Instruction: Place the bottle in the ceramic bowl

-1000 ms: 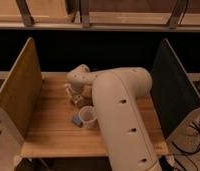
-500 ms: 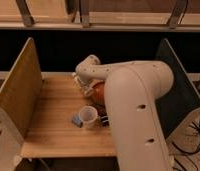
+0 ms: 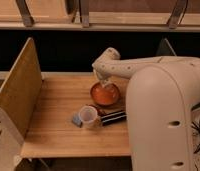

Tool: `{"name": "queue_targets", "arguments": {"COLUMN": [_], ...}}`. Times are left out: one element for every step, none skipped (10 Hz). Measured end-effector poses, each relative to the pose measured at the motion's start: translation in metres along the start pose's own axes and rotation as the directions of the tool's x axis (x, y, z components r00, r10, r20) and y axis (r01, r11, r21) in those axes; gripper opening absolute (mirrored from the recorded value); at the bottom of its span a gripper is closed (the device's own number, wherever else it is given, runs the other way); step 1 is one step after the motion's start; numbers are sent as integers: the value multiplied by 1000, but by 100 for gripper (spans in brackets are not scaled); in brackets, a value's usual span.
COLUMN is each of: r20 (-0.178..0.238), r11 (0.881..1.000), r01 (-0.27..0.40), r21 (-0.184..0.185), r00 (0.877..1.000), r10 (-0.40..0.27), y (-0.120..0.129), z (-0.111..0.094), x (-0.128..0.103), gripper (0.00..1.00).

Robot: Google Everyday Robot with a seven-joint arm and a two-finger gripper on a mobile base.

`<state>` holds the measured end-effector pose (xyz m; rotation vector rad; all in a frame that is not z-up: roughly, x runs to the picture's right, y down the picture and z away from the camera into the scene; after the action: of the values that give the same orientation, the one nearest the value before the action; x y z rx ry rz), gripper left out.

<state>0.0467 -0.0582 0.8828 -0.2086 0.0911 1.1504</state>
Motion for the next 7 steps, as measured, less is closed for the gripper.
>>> {"name": "queue_targets", "arguments": {"r20": [-25,-49,-68,-66,-68,-68,-67], "r11": [1000,1000,999,999,999,999,999], "r01": [-15,-21,-24,-23,-23,-26,-23], "r21": [-2,-11,-22,-23,-23,-22,-23], "r00": [1000,999,997,998,997,997,997], "r10": [15,21,22,22,22,24,22], "y": [-1,4,11,11,11,9,11], "z": [4,10,16,15,16,16,16], "x": [14,26,33,32,33,33,33], "gripper": [0,0,0,0,4,11,24]}}
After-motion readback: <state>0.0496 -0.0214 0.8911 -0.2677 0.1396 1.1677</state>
